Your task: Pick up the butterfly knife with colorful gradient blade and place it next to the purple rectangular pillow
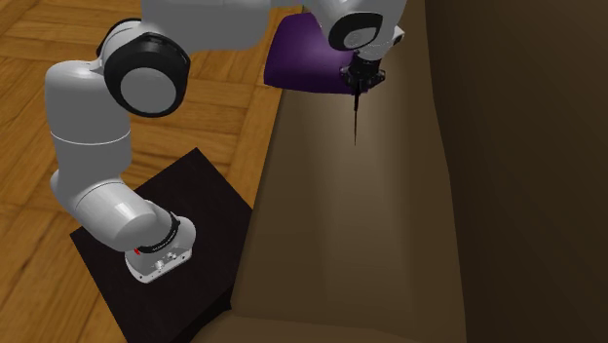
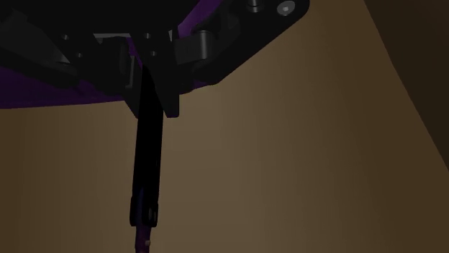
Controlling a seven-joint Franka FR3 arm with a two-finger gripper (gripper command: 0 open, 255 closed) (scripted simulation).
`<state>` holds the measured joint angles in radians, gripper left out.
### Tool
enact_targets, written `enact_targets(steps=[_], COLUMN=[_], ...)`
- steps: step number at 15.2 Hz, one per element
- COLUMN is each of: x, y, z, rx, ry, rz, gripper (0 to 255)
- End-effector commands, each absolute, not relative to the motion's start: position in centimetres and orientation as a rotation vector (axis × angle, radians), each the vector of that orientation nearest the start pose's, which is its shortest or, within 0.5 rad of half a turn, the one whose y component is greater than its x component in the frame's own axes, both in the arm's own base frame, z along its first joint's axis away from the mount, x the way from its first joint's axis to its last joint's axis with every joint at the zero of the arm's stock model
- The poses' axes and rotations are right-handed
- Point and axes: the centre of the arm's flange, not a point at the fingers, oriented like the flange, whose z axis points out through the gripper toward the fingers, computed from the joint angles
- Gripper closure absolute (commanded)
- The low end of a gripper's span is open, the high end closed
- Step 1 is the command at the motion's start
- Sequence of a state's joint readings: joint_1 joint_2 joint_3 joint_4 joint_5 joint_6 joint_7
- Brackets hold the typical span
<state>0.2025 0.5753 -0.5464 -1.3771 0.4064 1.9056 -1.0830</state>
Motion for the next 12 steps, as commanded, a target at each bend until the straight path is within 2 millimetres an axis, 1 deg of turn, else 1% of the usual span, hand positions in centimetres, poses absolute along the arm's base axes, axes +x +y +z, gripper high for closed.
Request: enact_targets(steps=[1, 12], x=[69.8, 69.8], y=[-13.5, -13.5], z=[40.7, 35.1], rx=[-2.905, -2.905], ry=[-1.043, -1.043], rz=[-0.145, -0.145], gripper=[255, 255])
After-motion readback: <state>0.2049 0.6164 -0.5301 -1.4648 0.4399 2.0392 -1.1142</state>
